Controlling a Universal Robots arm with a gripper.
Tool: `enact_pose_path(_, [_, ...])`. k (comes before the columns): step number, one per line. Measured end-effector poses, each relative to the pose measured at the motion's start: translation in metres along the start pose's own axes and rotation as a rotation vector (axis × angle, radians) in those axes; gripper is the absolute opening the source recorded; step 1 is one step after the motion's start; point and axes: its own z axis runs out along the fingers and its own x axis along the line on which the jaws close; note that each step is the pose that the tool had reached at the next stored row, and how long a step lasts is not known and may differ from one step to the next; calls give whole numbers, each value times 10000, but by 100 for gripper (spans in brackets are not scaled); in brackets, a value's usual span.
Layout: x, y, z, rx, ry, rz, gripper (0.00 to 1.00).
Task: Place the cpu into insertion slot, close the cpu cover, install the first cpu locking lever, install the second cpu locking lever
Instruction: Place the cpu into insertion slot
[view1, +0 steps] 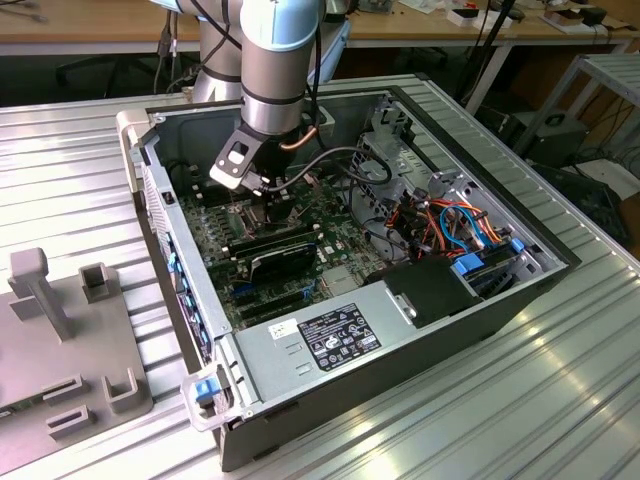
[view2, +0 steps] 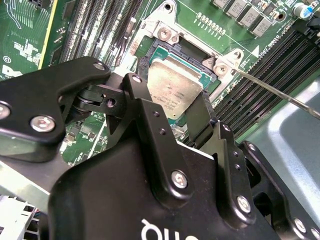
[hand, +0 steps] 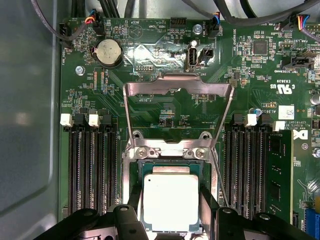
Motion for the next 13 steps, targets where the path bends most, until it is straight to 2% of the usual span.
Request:
enact_pose_path(9, [1,0,3,-3,6,1,55])
enact_pose_path(10, [1,0,3,-3,5,1,61])
enact_pose_path(13, [0,0,2,0,0,0,61])
